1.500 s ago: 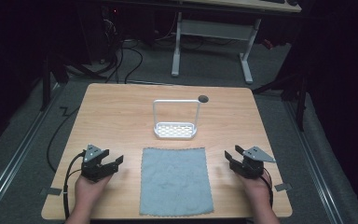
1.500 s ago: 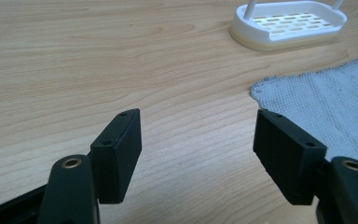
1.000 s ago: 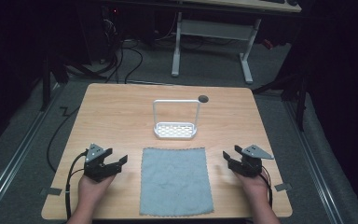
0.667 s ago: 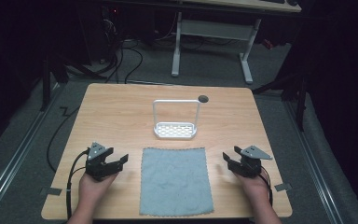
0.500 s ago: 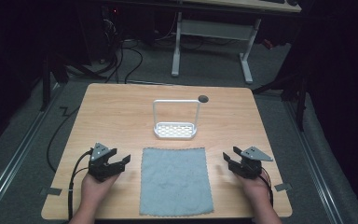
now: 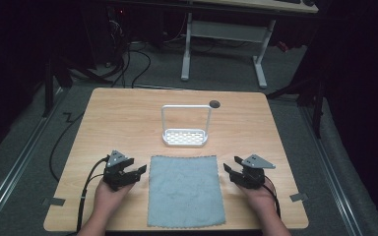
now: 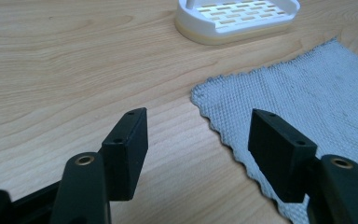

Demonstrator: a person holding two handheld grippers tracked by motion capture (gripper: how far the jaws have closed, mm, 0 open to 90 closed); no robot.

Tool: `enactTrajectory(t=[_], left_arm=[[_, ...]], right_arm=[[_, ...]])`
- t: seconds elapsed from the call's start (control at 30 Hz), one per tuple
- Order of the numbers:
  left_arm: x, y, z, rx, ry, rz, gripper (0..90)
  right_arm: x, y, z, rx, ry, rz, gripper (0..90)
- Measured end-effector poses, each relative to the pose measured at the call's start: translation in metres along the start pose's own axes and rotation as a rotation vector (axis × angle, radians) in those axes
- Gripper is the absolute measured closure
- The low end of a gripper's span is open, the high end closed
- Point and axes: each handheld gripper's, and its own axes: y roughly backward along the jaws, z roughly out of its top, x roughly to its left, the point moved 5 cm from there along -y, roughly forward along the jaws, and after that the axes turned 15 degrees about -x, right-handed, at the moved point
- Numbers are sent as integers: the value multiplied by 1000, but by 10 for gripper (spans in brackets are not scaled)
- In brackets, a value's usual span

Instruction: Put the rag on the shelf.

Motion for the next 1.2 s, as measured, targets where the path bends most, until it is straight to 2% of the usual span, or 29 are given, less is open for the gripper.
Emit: enactTrajectory(t=[0.1,0.2,0.3,0.37,0.4,0.5,0.63,0.73,0.87,1.0,1.1,1.2], left_arm=[[-2,-11,4,0,21,11,410],[-4,-22,7,17,19,21,426],[-4,-35,3,75,-4,41,440],[-2,-42,0,104,5,39,457],[-2,-44,0,89,6,41,459],[-3,-49,1,90,7,34,488],[-9,-55,3,99,-21,21,511],[-14,-60,3,98,-19,7,544],[-16,-61,3,102,-64,41,649],[-23,-61,1,105,-67,19,763],[-24,-61,0,105,-72,9,841],[-23,-61,0,105,-54,-8,877]], right_arm=[[10,-2,-3,24,39,29,436],[16,-2,-4,26,46,54,444],[20,-1,-4,21,43,74,462],[21,-1,-3,20,27,84,468],[21,-1,-3,19,24,88,468],[21,1,-3,12,35,92,479],[21,3,-2,-11,31,94,485],[22,5,-4,6,27,88,495],[20,6,-2,7,4,70,504],[18,-4,1,60,-42,49,461],[15,-19,1,127,-53,35,402],[16,-38,-1,192,-49,42,355]])
